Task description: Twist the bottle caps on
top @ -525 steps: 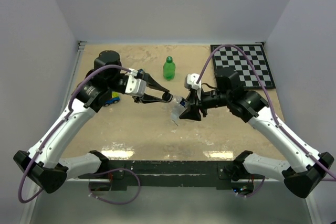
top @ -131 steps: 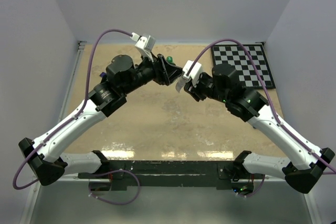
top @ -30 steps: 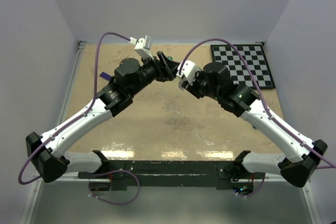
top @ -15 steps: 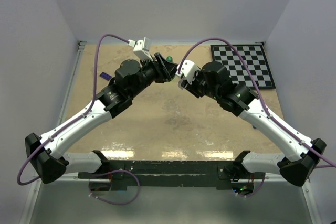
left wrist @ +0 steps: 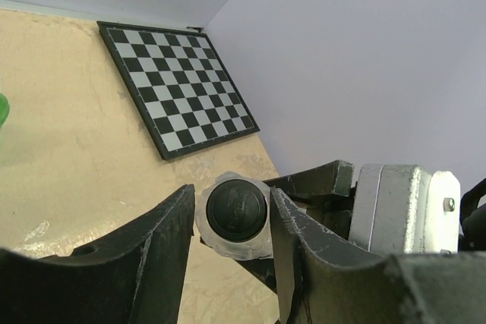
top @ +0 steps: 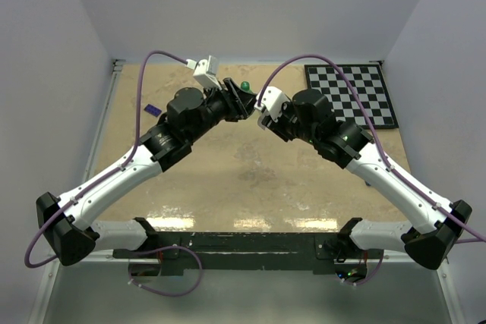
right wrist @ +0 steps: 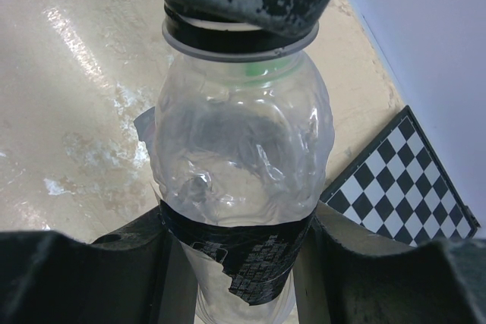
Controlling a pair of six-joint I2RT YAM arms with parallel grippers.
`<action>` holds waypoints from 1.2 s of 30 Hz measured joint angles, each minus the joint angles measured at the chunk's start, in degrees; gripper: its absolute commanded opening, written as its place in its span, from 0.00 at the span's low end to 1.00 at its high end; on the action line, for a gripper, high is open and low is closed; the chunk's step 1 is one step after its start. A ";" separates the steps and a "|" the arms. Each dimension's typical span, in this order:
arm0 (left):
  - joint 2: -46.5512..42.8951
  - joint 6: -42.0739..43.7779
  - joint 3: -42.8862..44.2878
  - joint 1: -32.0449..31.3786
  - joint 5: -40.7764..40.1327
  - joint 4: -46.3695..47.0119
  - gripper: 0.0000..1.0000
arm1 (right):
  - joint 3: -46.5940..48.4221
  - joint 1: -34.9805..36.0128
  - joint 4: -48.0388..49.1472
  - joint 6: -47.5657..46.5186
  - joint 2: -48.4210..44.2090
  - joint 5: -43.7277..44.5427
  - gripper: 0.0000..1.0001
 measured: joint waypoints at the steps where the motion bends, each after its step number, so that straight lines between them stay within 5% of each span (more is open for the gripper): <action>1: 0.00 -0.11 -0.02 -0.09 0.00 0.00 0.49 | 0.00 0.00 0.00 0.02 0.00 -0.02 0.00; 7: 0.00 -0.35 -0.02 -0.28 0.15 0.07 0.28 | 0.00 0.00 0.00 0.13 0.00 0.00 0.00; 11: 0.00 -0.48 -0.02 -0.33 0.48 0.15 0.00 | 0.00 0.00 0.00 0.13 -0.02 0.00 0.00; 22: -2.08 11.56 -1.70 1.92 12.37 5.16 0.00 | 0.39 -0.13 -1.01 0.52 -2.27 -6.05 0.00; 29: -2.78 25.66 -3.87 11.13 45.20 14.01 0.00 | 4.22 -0.24 -6.01 -0.13 -2.38 -15.34 0.00; 36: 1.33 57.22 5.35 12.22 62.60 -6.84 0.00 | 4.57 -0.17 -13.03 -2.71 -2.38 -19.50 0.00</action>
